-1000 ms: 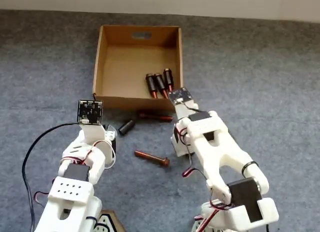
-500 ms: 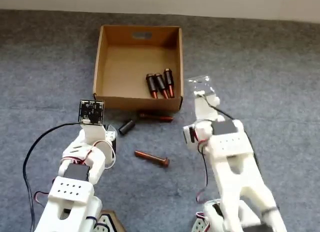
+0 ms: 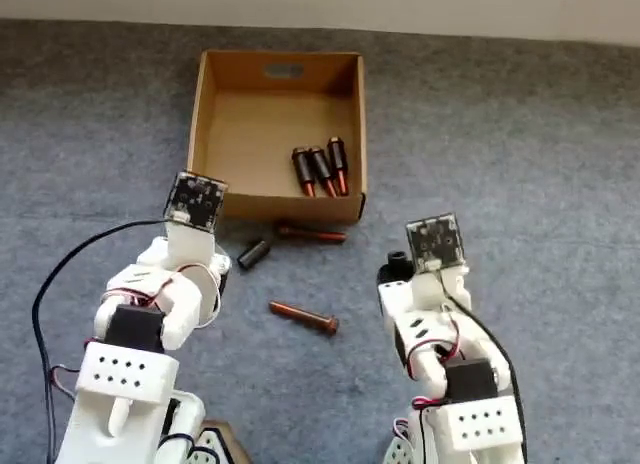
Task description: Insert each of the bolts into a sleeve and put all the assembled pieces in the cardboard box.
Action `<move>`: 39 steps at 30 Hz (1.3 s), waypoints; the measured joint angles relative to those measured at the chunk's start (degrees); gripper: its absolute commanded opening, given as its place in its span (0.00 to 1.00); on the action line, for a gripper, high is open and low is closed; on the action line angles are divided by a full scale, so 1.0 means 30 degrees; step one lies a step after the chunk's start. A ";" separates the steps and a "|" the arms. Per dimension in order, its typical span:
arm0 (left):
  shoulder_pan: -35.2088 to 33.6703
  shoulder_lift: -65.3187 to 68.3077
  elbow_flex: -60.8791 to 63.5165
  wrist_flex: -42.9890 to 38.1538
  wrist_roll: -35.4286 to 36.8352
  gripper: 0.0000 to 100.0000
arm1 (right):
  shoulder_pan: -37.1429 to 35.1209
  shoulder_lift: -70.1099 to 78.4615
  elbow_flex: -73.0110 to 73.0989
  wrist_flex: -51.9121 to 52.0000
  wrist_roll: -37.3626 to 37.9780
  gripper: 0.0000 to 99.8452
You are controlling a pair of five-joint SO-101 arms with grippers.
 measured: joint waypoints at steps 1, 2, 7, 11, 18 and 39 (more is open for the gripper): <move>0.0410 0.0381 -0.0557 0.0645 -0.0762 0.08 | 0.0176 -0.0645 0.0352 0.0000 -0.0410 0.00; 0.0908 0.0967 -0.1055 0.1348 -0.1553 0.08 | 0.0469 -0.1143 0.0527 0.0000 -0.0879 0.00; 0.3077 0.5861 -0.4630 0.4835 -0.4132 0.08 | 0.3282 -0.2637 0.0733 -0.0029 -0.2901 0.00; 0.4278 0.9758 -0.7736 0.6154 -0.4396 0.08 | 0.4747 -0.2813 0.0908 -0.0029 -0.4044 0.00; 0.6769 1.2923 -0.9289 0.6388 -0.6359 0.19 | 0.5099 -0.2842 0.0908 -0.0029 -0.4454 0.00; 0.8791 1.9546 -0.9319 0.2022 -1.0168 0.21 | 0.6828 -0.2842 0.0908 -0.0029 -0.4454 0.01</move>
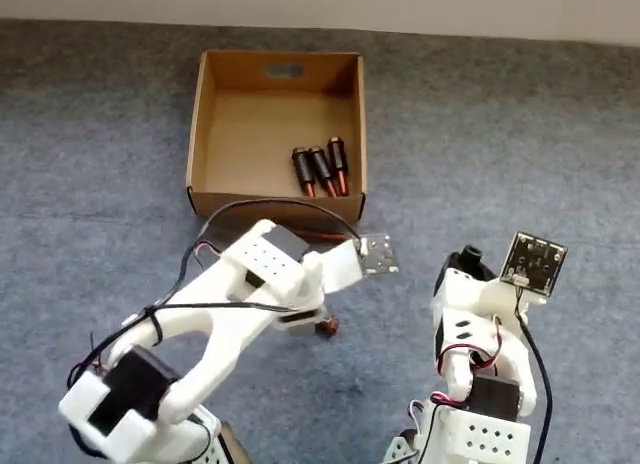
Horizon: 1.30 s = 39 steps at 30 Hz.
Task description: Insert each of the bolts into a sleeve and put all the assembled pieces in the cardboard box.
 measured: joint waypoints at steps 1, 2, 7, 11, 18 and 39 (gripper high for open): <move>0.0176 0.0293 0.0000 -0.0088 -0.0117 0.21 | 0.0000 0.0000 0.0000 0.0000 0.0000 0.01; 0.0264 0.0645 0.0000 -0.0088 -0.0381 0.21 | -0.0059 0.0000 0.0000 0.0000 0.0000 0.01; 0.0234 0.1934 -0.0147 -0.0615 -0.1231 0.06 | -0.0088 0.0000 0.0000 0.0000 0.0000 0.01; 0.0410 0.1993 -0.0147 -0.0557 -0.1201 0.02 | -0.0088 0.0000 0.0000 0.0000 0.0000 0.01; -0.0029 -0.0996 0.2051 0.0088 -0.0264 0.01 | -0.0088 0.0000 0.0000 0.0000 0.0000 0.01; -0.4513 -0.5568 0.5333 -0.0147 -0.0205 0.15 | -0.0088 -0.0117 0.0527 -0.0059 0.0000 0.01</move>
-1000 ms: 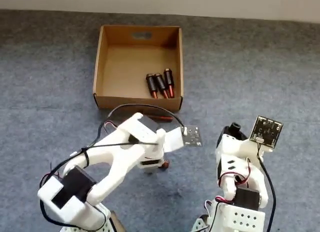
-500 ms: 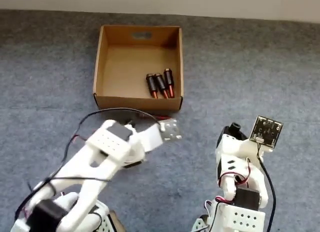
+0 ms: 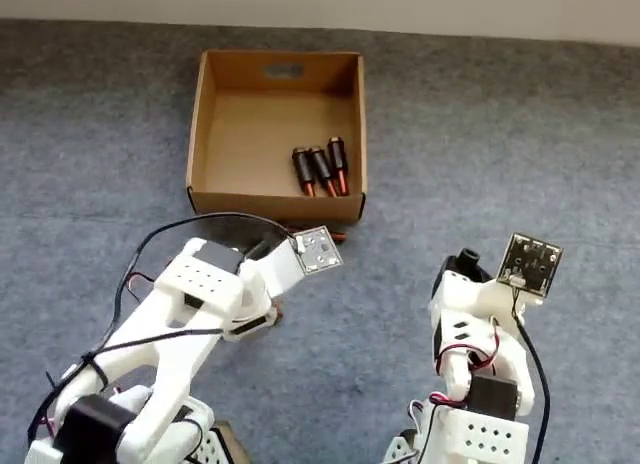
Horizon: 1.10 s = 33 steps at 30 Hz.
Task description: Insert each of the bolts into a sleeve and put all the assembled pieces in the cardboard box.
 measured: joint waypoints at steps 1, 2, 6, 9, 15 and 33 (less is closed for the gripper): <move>-0.0029 0.0352 -0.0029 -0.0322 0.0029 0.15 | 0.0000 0.0000 0.0000 0.0000 0.0000 0.01; -0.0029 0.0674 -0.0059 -0.0645 0.0059 0.15 | 0.0000 0.0000 0.0000 0.0000 0.0000 0.01; 0.0000 0.2051 -0.0088 -0.1993 0.0117 0.15 | 0.0000 0.0000 0.0000 0.0000 0.0000 0.01; -0.0029 0.2491 -0.0176 -0.2374 0.0088 0.15 | 0.0000 0.0000 0.0000 0.0000 0.0000 0.01; 0.0000 0.2520 -0.0557 -0.2403 0.0879 0.15 | 0.0000 0.0000 0.0000 0.0000 0.0000 0.01; 0.0879 0.2784 -0.0879 -0.2872 0.2608 0.01 | 0.0000 0.0000 0.0000 0.0000 0.0000 0.01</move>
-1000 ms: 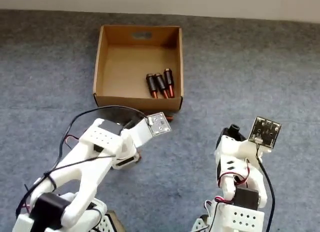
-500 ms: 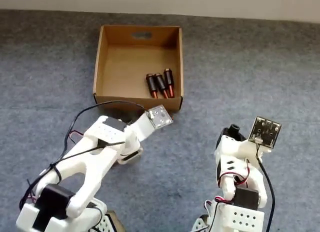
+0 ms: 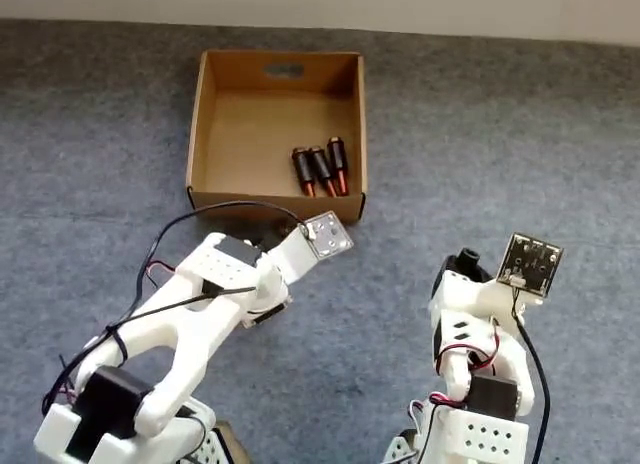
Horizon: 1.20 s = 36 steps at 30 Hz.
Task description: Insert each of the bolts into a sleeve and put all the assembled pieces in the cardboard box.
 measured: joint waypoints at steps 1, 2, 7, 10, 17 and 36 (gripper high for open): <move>0.0000 0.0000 0.0029 0.0000 -0.0029 0.01 | 0.0000 0.0000 0.0000 0.0000 0.0000 0.01; 0.0000 0.0000 0.0029 0.0000 0.0000 0.01 | 0.0000 0.0000 0.0000 0.0000 0.0000 0.01; 0.0000 -0.0586 -0.0205 0.1524 0.0029 0.01 | 0.0000 0.0000 0.0000 0.0000 0.0000 0.01; 0.0000 -0.2608 -0.0410 0.2989 0.0029 0.01 | 0.0000 0.0000 0.0000 0.0000 0.0000 0.01; -0.0176 -1.0491 0.0029 0.3429 0.3429 0.01 | -0.0147 0.0000 -0.0029 0.0000 0.0000 0.01; -0.2315 -2.6667 0.4454 -0.4806 0.9612 0.01 | -0.7971 -0.0147 -0.4864 -0.4542 0.0733 0.01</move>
